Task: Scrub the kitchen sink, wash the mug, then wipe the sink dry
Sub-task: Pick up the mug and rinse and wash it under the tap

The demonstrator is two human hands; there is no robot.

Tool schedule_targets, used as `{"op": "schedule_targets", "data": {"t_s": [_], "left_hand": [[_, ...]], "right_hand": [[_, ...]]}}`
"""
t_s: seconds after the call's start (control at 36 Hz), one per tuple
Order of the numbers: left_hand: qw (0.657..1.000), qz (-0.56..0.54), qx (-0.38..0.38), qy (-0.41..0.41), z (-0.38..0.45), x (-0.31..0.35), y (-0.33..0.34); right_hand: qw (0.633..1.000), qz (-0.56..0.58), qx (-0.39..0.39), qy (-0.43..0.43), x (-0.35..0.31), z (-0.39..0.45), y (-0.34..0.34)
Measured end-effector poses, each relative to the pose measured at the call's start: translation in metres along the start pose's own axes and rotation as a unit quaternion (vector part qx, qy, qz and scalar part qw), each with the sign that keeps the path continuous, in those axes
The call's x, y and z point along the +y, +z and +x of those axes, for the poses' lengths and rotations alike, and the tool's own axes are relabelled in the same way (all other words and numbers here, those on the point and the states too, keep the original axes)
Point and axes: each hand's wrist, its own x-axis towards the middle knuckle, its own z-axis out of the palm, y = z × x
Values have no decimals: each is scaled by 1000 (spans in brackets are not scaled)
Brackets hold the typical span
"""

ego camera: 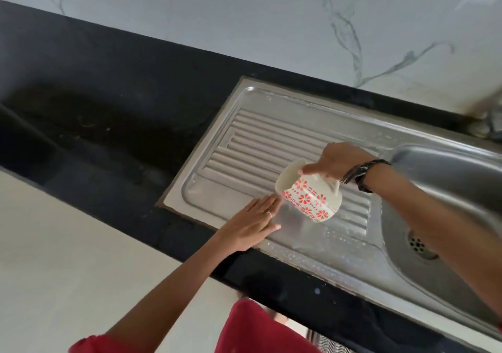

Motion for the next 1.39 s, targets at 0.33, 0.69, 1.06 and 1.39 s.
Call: {"op": "schedule_targets", "data": {"t_s": [0.33, 0.69, 1.06, 1.39], "left_hand": [[942, -110, 192, -252, -33, -86, -24], [972, -7, 181, -151, 71, -101, -42], [974, -92, 202, -53, 96, -120, -68], [975, 68, 188, -97, 116, -142, -65]], "right_hand": [[989, 141, 47, 20, 3, 17, -6], [939, 305, 127, 96, -2, 34, -10], [835, 470, 237, 159, -4, 47, 0], [825, 453, 257, 220, 2, 45, 8]]}}
